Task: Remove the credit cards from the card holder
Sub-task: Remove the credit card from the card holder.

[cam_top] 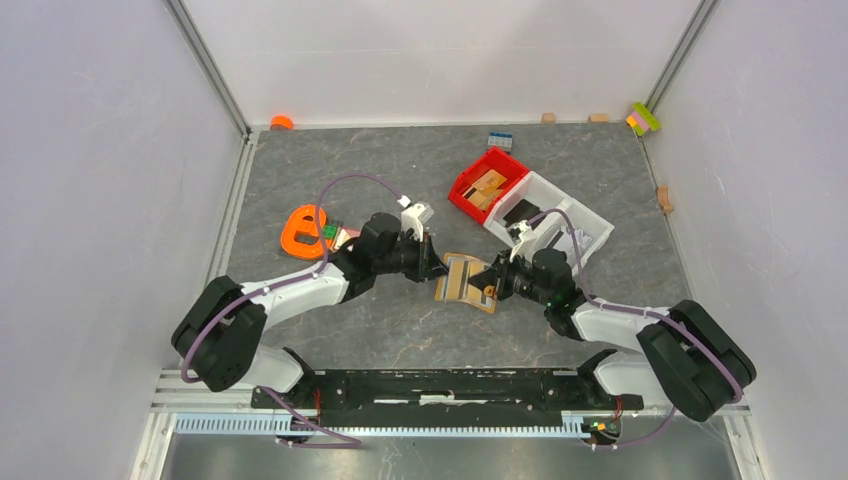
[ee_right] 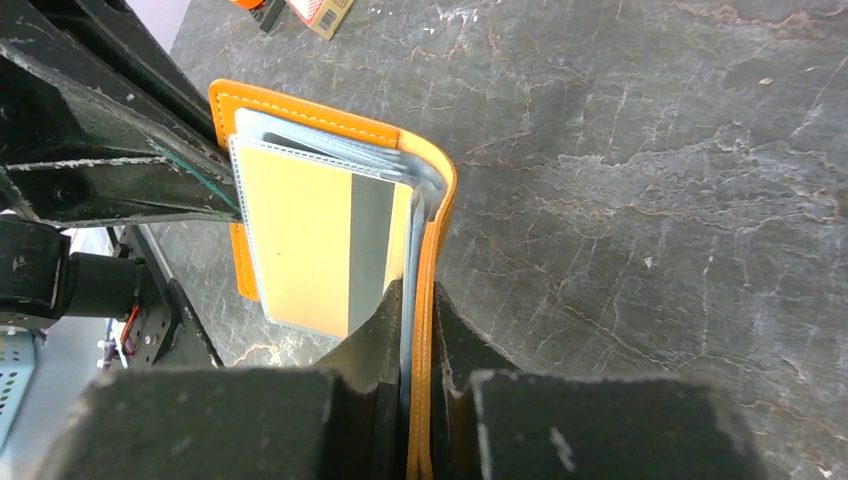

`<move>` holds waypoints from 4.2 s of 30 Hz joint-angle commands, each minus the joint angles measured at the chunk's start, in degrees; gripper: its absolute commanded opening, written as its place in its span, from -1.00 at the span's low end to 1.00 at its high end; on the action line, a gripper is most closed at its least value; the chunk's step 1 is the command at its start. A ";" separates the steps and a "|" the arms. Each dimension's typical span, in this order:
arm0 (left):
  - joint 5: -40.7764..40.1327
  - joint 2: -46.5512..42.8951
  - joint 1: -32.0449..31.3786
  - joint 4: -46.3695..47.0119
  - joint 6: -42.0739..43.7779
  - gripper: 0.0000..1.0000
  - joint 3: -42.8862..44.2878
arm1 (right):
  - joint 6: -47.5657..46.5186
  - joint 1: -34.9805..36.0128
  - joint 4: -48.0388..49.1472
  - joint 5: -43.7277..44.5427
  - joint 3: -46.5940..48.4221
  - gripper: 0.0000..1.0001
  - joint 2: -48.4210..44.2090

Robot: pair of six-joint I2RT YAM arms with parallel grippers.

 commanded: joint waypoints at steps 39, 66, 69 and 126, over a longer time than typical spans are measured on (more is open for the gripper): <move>-15.24 3.92 -0.29 -18.15 1.62 -0.82 9.92 | -4.08 0.31 -4.54 3.91 4.72 0.05 0.92; -24.20 14.35 -3.87 -29.72 2.42 -0.75 19.23 | -5.23 1.04 -3.69 -2.32 7.56 0.80 6.83; -23.40 18.09 -5.43 -30.02 2.60 -0.78 21.44 | -5.10 1.86 -3.75 -2.81 8.47 0.77 9.20; 23.33 -2.67 6.48 43.78 -24.31 -0.79 -9.29 | 3.77 1.81 27.13 -12.51 -3.89 -0.36 -6.49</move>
